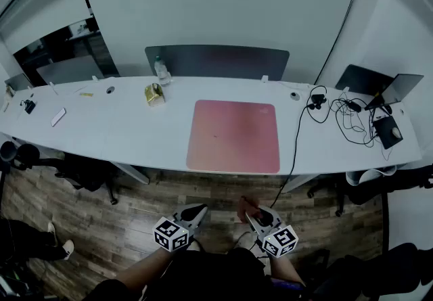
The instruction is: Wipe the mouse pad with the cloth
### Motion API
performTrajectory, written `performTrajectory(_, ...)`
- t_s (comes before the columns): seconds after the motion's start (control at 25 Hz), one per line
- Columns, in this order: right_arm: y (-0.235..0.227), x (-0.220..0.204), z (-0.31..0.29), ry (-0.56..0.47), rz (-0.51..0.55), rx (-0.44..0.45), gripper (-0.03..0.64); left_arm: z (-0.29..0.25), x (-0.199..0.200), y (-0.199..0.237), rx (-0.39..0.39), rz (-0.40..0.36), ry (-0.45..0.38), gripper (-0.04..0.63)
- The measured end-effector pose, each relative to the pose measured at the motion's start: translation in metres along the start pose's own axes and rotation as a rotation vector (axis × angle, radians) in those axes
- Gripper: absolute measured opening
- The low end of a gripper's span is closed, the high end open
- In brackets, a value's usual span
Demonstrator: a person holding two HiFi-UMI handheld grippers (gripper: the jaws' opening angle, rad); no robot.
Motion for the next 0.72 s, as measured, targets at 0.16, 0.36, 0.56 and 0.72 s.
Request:
performTrajectory(0.16, 0.042, -0.012, -0.004, -0.011, -0.003, -0.022, 0.115, 0.047, -0.012, 0.010, -0.012, -0.009, 0.006, 0.008)
performTrajectory(0.36, 0.081, -0.020, -0.005, -0.015, -0.012, -0.072, 0.115, 0.089, -0.023, 0.019, -0.023, -0.010, 0.007, 0.009)
performTrajectory(0.56, 0.109, -0.026, -0.013, -0.008, -0.015, -0.095, 0.115, 0.118, -0.031, 0.029, -0.031, -0.004, 0.002, 0.009)
performTrajectory(0.72, 0.115, -0.025, -0.021, -0.002, -0.024, -0.109, 0.115, 0.132, -0.031, 0.035, -0.021, 0.003, -0.014, 0.009)
Point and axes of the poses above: the fingertips, and each gripper's own axes: z backward along the fingers, y to its left, x out of its top, the point moved 8 cm from there along z, backward along the fingers, and after that the axes turned 5 degrees about -x, right-handed, at the moved point
